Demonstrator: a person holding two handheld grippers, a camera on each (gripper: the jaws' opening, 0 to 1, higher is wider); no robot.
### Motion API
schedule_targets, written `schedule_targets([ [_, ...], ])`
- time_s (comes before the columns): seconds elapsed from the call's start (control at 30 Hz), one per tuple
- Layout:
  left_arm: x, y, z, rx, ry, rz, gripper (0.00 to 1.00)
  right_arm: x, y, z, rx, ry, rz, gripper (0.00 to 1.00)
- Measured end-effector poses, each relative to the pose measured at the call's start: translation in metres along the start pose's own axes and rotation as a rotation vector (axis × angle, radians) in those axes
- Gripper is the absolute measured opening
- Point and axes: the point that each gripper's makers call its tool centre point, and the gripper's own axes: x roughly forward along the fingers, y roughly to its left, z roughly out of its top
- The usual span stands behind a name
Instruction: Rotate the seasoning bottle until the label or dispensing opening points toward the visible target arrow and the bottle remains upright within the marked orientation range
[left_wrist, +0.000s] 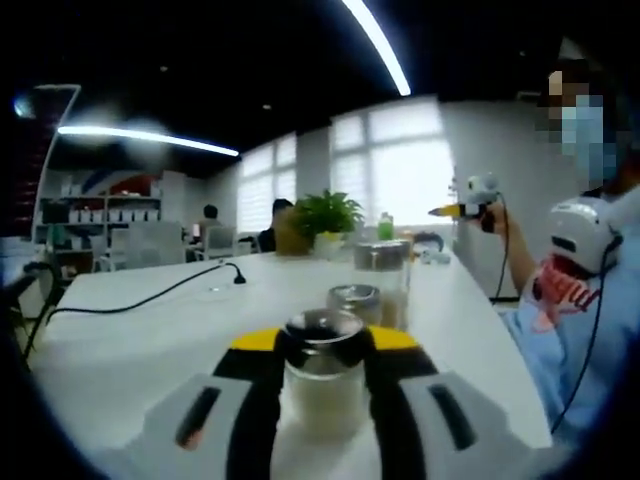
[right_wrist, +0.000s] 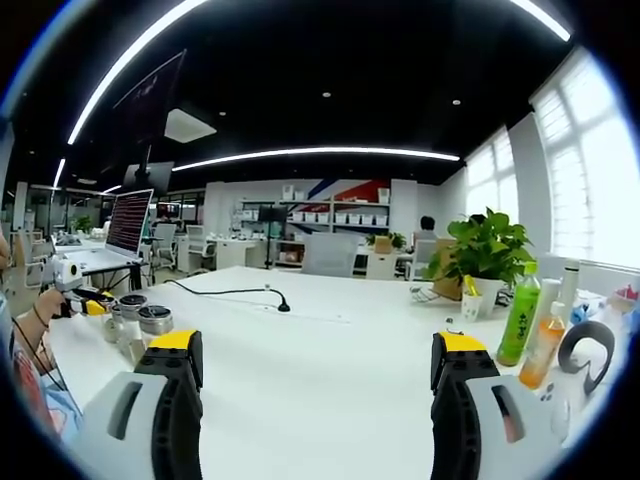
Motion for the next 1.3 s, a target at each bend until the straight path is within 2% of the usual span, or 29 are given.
schedule_targets([
  [0.13, 0.000, 0.000, 0.000, -0.024, 0.005, 0.002, 0.35, 0.001, -0.001, -0.001, 0.006, 0.004, -0.004, 0.98],
  [0.27, -0.004, 0.006, 0.008, -0.031, -0.036, 0.038, 0.44, 0.003, 0.001, -0.003, 0.008, 0.011, 0.005, 0.98],
  [0.4, -0.011, 0.007, 0.012, -0.013, -0.036, 0.067, 0.45, 0.003, 0.002, -0.003, 0.007, 0.014, 0.009, 0.98],
  [0.53, -0.016, 0.010, 0.013, -0.059, -0.027, 0.157, 0.45, 0.003, 0.002, -0.003, 0.008, 0.013, 0.006, 0.98],
  [0.67, -0.021, 0.010, 0.018, -0.067, -0.030, 0.234, 0.58, 0.003, 0.002, -0.003, 0.008, 0.014, 0.005, 0.98],
  [0.77, -0.023, 0.002, 0.023, -0.069, -0.029, 0.255, 0.56, 0.003, 0.002, -0.003, 0.008, 0.014, 0.007, 0.98],
  [0.83, -0.022, -0.001, 0.024, -0.047, -0.007, 0.302, 0.56, 0.002, 0.002, -0.002, 0.006, 0.012, 0.005, 0.98],
  [1.1, -0.017, -0.012, 0.035, -0.062, -0.017, 0.413, 0.56, 0.000, -0.002, 0.000, 0.003, 0.003, -0.007, 0.98],
  [1.2, -0.021, -0.007, 0.032, -0.133, -0.010, 0.504, 0.60, 0.000, -0.002, 0.000, 0.008, 0.004, -0.008, 0.98],
  [1.3, -0.020, -0.009, 0.036, -0.071, -0.030, 0.541, 0.60, 0.000, 0.000, 0.000, 0.008, 0.004, -0.003, 0.98],
])
